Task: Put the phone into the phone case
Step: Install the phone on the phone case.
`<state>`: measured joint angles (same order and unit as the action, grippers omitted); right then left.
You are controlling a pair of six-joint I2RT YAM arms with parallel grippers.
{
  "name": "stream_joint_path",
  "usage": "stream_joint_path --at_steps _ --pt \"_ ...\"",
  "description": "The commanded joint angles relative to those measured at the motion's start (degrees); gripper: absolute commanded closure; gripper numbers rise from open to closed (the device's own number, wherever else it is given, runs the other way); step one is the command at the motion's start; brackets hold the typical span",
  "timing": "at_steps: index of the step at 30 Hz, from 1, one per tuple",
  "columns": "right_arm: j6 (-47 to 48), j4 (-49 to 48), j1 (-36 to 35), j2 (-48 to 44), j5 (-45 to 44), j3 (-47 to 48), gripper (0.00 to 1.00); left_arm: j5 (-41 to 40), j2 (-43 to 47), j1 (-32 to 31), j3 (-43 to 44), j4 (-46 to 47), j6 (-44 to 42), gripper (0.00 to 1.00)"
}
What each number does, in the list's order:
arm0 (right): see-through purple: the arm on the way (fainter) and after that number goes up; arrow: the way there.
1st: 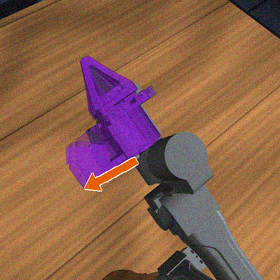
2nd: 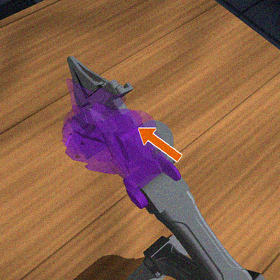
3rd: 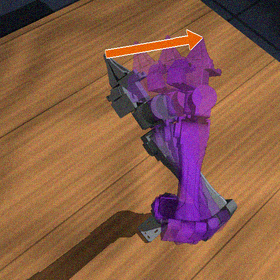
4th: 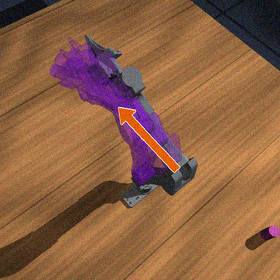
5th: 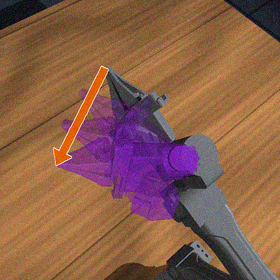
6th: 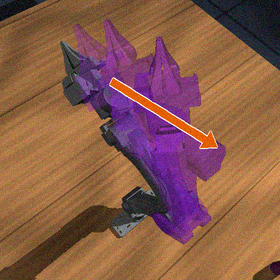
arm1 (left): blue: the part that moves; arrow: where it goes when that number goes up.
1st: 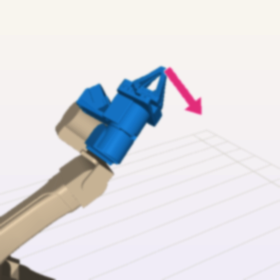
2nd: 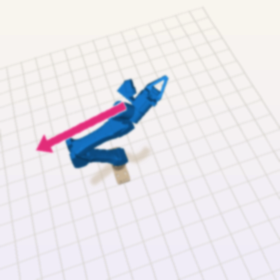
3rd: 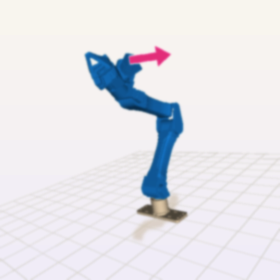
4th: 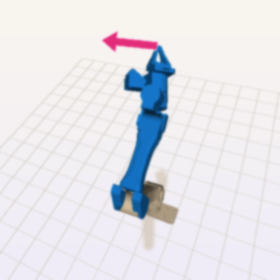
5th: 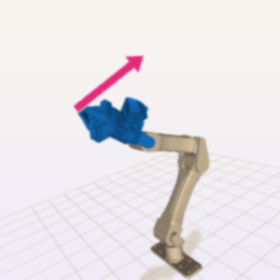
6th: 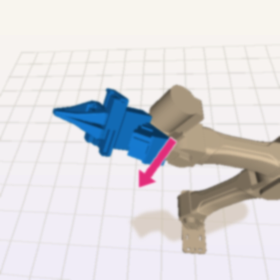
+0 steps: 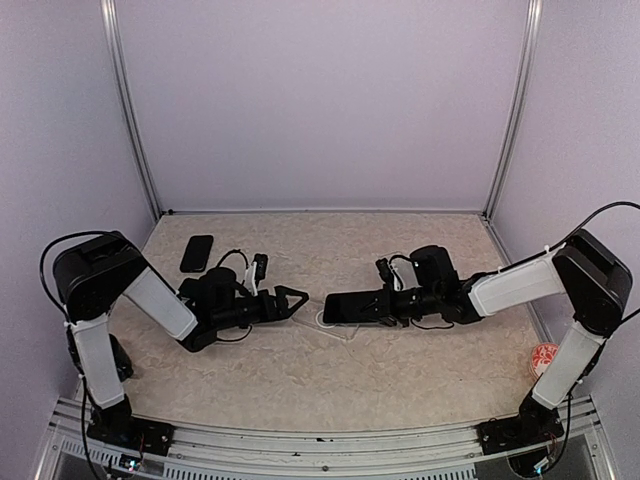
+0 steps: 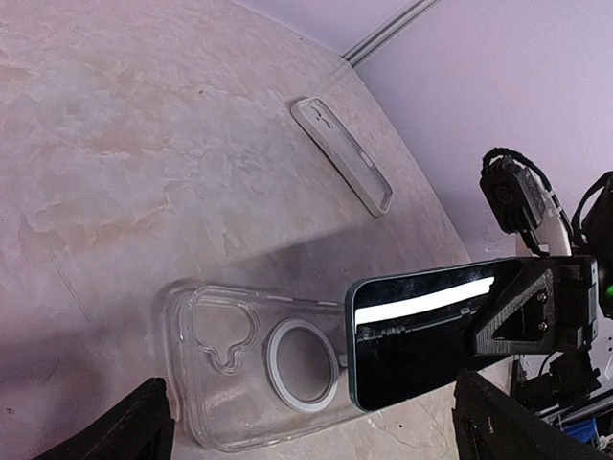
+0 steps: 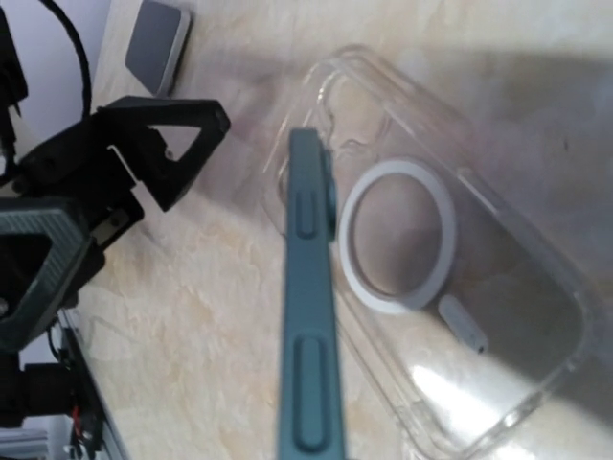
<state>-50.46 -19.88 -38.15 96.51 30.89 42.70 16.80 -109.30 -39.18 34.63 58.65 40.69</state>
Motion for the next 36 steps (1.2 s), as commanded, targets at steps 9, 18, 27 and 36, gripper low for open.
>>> stream_joint_path --at_steps 9,18,27,36 --pt "-7.8 -9.65 1.03 0.79 2.07 0.3 1.0 1.49 -3.76 -0.99 2.74 1.71 1.25 0.01" --pt "-8.22 -9.26 1.29 0.92 1.98 0.63 1.0 0.93 -6.14 -2.33 4.27 1.3 2.29 0.01" --pt "-10.98 -10.72 1.5 2.3 3.31 -0.25 1.0 0.18 -5.74 -4.87 3.97 1.61 3.43 0.01" --pt "-10.64 -11.65 2.38 4.83 5.2 -0.27 1.0 -0.6 -5.79 -6.0 4.7 1.03 3.46 0.01"
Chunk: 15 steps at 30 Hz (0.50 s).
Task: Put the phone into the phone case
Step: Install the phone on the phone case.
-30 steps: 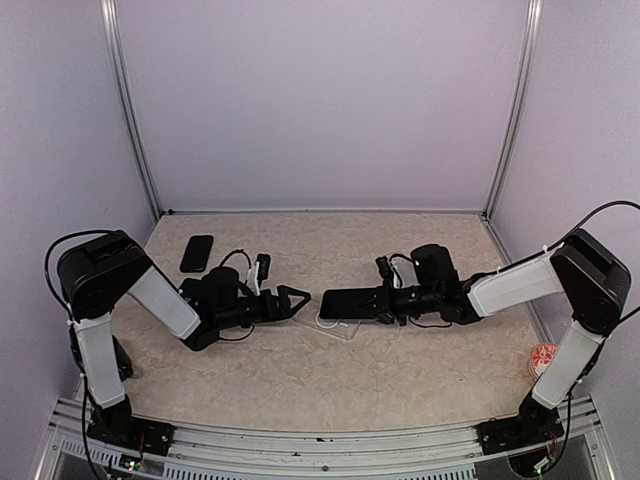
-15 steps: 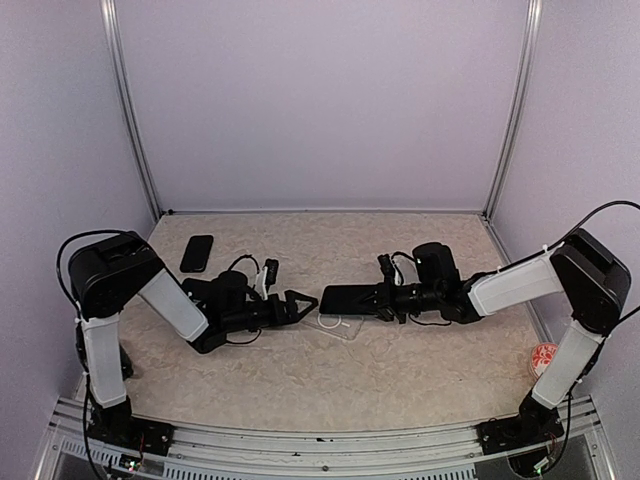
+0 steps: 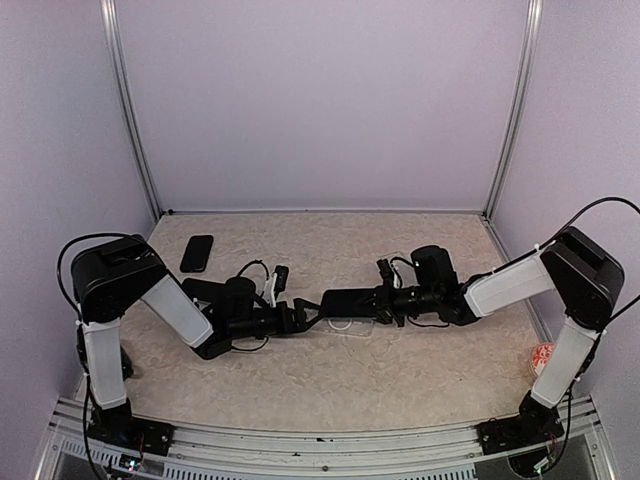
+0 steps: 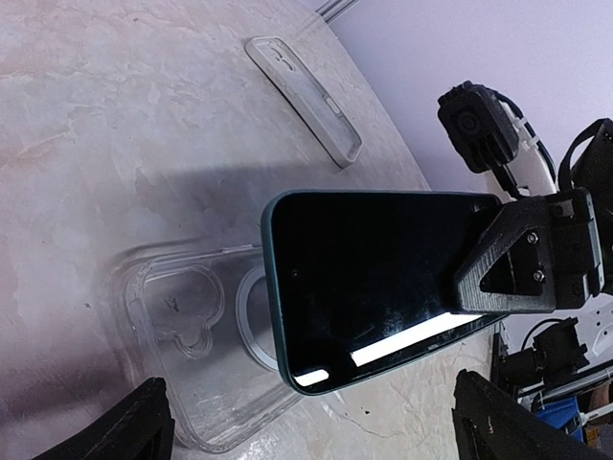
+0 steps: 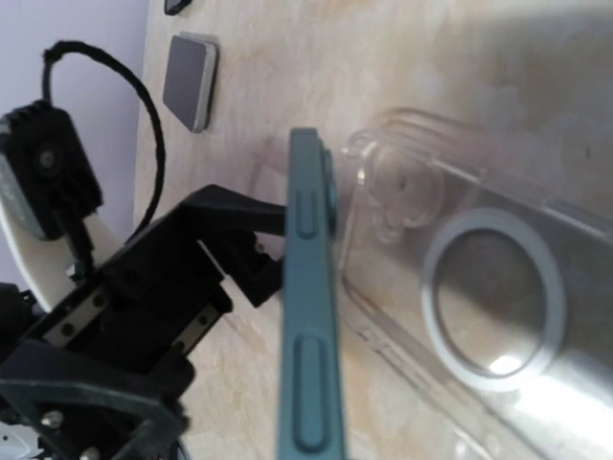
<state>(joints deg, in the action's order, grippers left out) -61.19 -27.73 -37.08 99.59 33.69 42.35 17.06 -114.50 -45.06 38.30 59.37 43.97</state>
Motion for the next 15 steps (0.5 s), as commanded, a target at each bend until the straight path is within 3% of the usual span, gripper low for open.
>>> stream_joint_path --at_steps 1,15 --pt "0.22 -3.84 1.64 2.35 3.12 0.17 1.0 -1.0 -0.52 -0.12 1.06 -0.04 -0.09 0.01" --pt "0.69 -6.58 3.24 8.62 10.5 1.88 1.0 -0.41 -0.41 0.85 3.02 -1.98 -0.97 0.01"
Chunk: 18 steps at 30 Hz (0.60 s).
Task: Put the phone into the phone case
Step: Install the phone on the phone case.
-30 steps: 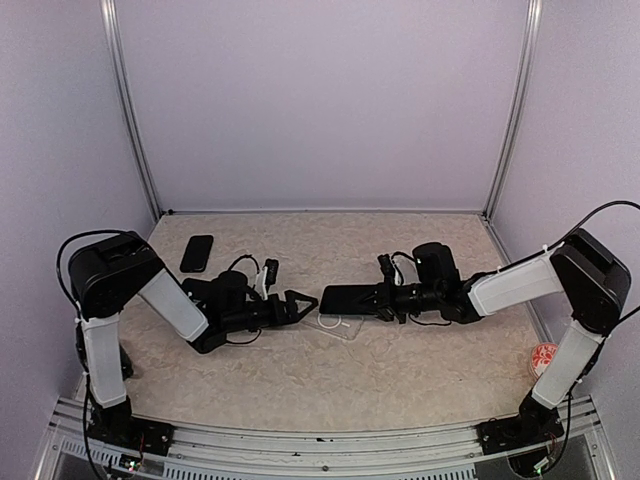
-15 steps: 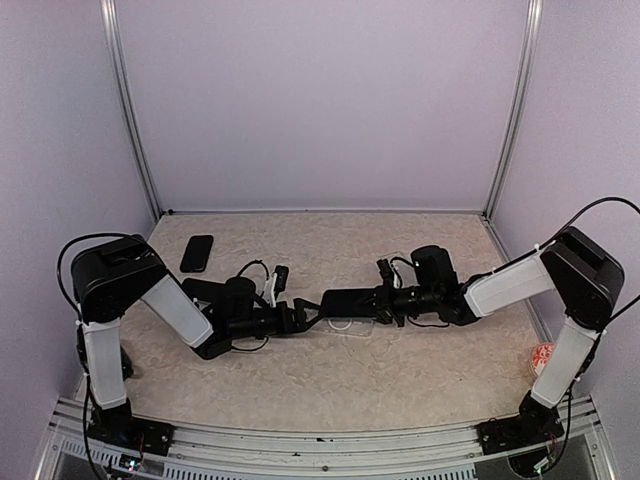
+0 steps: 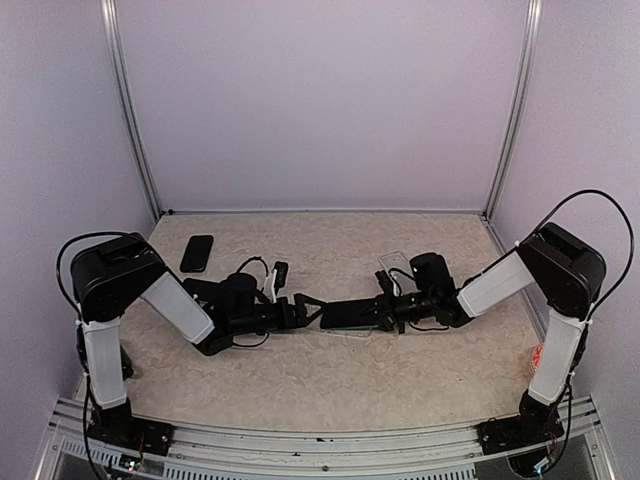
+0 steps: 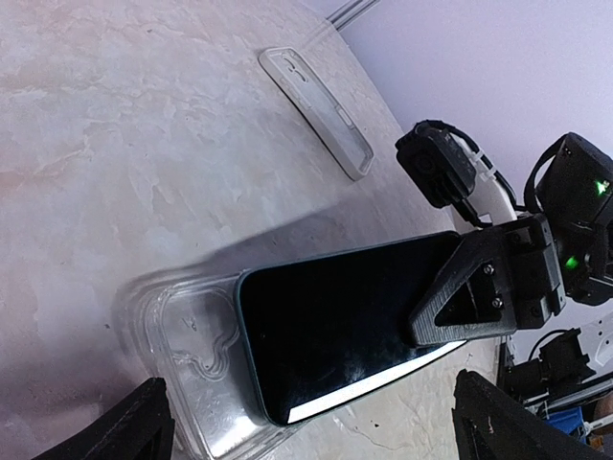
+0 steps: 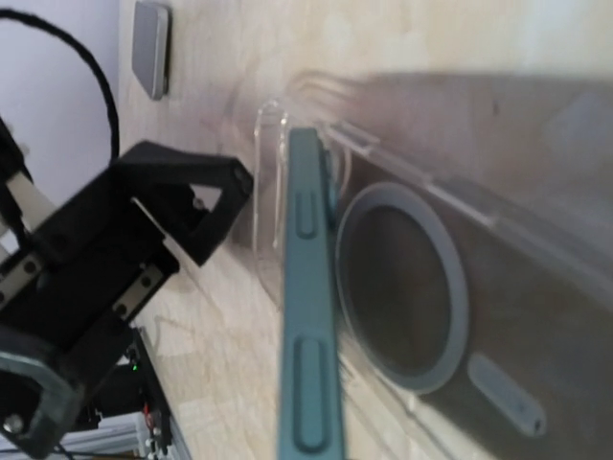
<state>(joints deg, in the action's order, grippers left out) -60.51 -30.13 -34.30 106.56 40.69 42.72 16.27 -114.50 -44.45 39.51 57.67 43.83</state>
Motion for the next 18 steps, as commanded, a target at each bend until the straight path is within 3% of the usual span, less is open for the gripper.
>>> stream_joint_path --at_steps 1,11,18 --pt "-0.34 -4.74 0.47 1.97 3.97 1.34 1.0 0.41 -0.58 0.17 2.0 -0.34 -0.71 0.01" --pt "-2.72 -7.64 0.47 4.71 5.04 1.48 1.0 0.49 -1.78 -1.13 2.72 -0.62 0.09 0.01" --pt "-5.26 -10.45 0.47 6.33 5.34 1.28 1.0 -4.68 0.0 -1.78 -0.8 0.09 0.59 0.01"
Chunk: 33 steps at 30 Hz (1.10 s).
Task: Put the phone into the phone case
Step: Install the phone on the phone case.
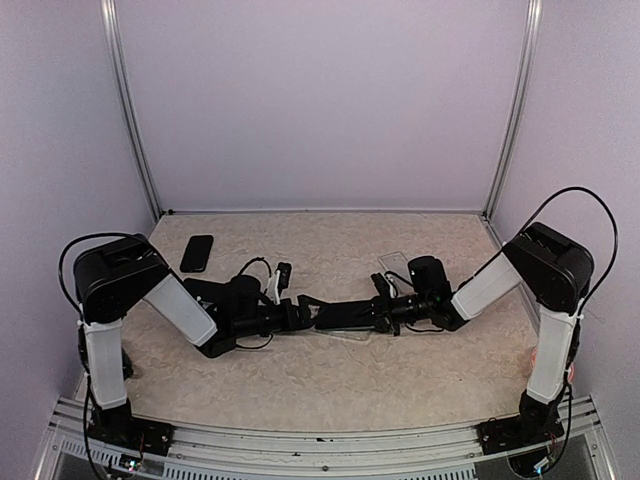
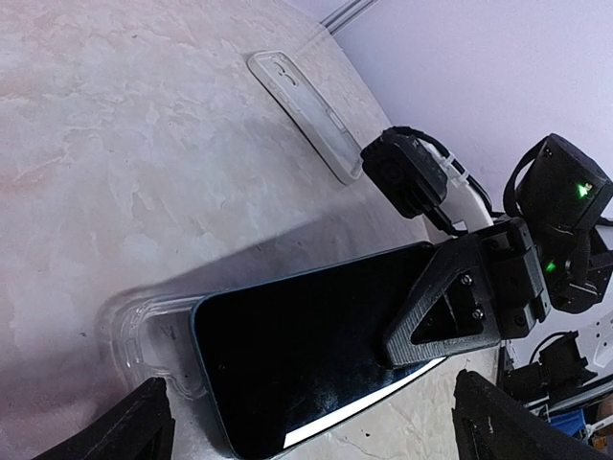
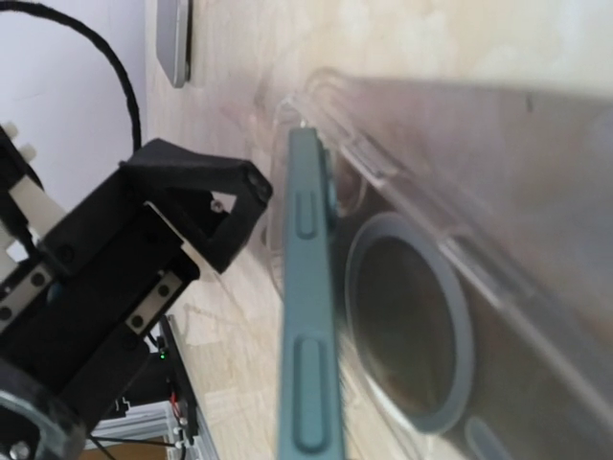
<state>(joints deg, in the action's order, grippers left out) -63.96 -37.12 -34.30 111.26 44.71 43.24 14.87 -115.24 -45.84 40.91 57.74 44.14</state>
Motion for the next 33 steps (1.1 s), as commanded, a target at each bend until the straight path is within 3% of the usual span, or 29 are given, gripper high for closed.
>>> stream_joint_path --at_steps 1,8,33 --pt "-2.21 -3.91 0.47 1.86 1.46 0.78 1.0 -3.75 1.08 -0.39 -2.64 0.42 0.37 0.01" --pt "-3.07 -4.75 0.3 2.9 1.35 1.04 1.0 -7.13 2.88 -0.3 -5.52 2.74 0.14 0.01" --pt "-7.29 -10.69 -0.49 6.33 2.29 1.29 1.0 0.66 -3.24 -4.08 -1.28 5.86 2.46 0.01"
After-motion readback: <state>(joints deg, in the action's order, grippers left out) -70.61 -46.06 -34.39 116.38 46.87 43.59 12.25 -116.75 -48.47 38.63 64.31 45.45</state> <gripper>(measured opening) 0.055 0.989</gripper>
